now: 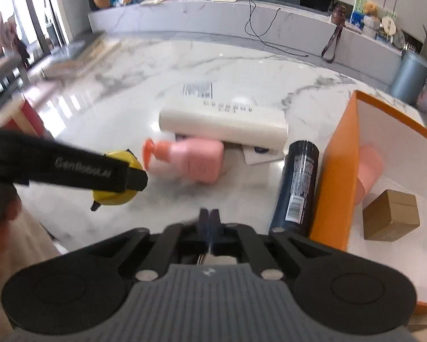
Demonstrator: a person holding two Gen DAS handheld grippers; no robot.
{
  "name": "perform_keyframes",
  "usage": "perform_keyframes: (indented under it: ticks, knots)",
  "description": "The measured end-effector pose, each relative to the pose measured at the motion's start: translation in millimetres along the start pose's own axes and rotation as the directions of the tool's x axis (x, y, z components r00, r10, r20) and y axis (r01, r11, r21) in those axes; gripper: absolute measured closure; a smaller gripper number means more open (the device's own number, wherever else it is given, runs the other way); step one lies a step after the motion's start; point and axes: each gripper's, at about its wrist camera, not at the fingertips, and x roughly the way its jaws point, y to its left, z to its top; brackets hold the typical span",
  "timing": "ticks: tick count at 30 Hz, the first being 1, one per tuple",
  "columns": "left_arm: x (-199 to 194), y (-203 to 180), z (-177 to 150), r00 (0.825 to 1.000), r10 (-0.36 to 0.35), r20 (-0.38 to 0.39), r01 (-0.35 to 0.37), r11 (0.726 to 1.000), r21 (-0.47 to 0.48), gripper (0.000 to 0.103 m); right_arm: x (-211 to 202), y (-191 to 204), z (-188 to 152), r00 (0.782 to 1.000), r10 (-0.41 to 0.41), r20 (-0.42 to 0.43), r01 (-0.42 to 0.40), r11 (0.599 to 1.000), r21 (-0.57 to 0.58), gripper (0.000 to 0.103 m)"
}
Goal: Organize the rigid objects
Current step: 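Close the right tool on the black-and-white plaid case, then lift the plaid case with the right tool, turning it on edge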
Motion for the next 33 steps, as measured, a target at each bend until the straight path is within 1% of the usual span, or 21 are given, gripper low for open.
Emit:
perform_keyframes:
  ticks: [2,4,5,6,8,9,10,11,12,14,16,17,20,23,27,30,33]
  knots:
    - [-6,-5,4,1.000,0.006,0.013,-0.007,1.000,0.013,0.041,-7,-6,5,1.000,0.016,0.004,-0.016,1.000,0.021,0.103]
    - [-6,-9,5,1.000,0.024,0.000,-0.025,0.999,0.028,0.041,-6,-5,4,1.000,0.017,-0.008,-0.017,1.000,-0.005,0.103]
    - [-5,-11,3,0.999,0.028,-0.015,-0.028,0.999,0.041,0.041,-5,-6,2,0.999,0.030,-0.018,-0.030,1.000,0.002,0.103]
    - [-5,-12,1,0.999,0.025,-0.032,-0.023,0.998,0.053,0.041,-5,-8,-2,0.998,0.054,-0.031,-0.054,0.998,0.016,0.103]
    - [-2,-13,-6,0.997,0.023,-0.071,-0.018,0.997,0.070,0.041,-4,-12,-12,0.992,0.114,-0.062,-0.111,0.993,0.050,0.098]
    - [1,-12,-9,0.996,0.025,-0.087,-0.019,0.997,0.068,0.041,-3,-14,-17,0.991,0.116,-0.073,-0.111,0.991,0.069,0.092]
    - [5,-11,-14,0.994,0.027,-0.106,-0.020,0.998,0.067,0.041,-2,-16,-23,0.989,0.121,-0.088,-0.113,0.990,0.087,0.076]
    - [8,-10,-17,0.993,0.025,-0.118,-0.018,0.998,0.066,0.041,0,-16,-29,0.987,0.131,-0.097,-0.121,0.988,0.095,0.069]
    - [10,-10,-21,0.991,0.023,-0.133,-0.015,0.998,0.064,0.041,2,-15,-35,0.984,0.140,-0.107,-0.129,0.987,0.101,0.065]
    - [15,-10,-28,0.988,0.018,-0.156,-0.008,0.998,0.066,0.041,7,-15,-44,0.976,0.166,-0.141,-0.150,0.982,0.112,0.065]
    - [17,-10,-35,0.984,0.022,-0.175,-0.009,0.997,0.075,0.041,12,-14,-52,0.966,0.189,-0.177,-0.168,0.977,0.128,0.060]
    - [16,-11,-38,0.983,0.022,-0.180,-0.008,0.997,0.083,0.041,14,-13,-55,0.961,0.196,-0.194,-0.170,0.975,0.141,0.060]
    - [14,-17,-44,0.981,0.014,-0.194,0.009,0.993,0.116,0.041,19,-18,-63,0.942,0.234,-0.241,-0.185,0.960,0.208,0.060]
    - [17,-24,-51,0.977,0.026,-0.213,0.007,0.988,0.153,0.041,22,-20,-65,0.930,0.246,-0.274,-0.184,0.955,0.232,0.058]
    - [21,-26,-56,0.973,0.038,-0.229,0.002,0.985,0.173,0.041,28,-18,-70,0.910,0.253,-0.329,-0.176,0.954,0.244,0.052]
    - [23,-26,-57,0.972,0.042,-0.233,-0.001,0.985,0.175,0.041,35,-18,-72,0.899,0.265,-0.349,-0.181,0.950,0.255,0.052]
    - [23,-26,-58,0.972,0.045,-0.232,-0.002,0.984,0.179,0.041,44,-21,-74,0.877,0.331,-0.349,-0.224,0.923,0.313,0.052]
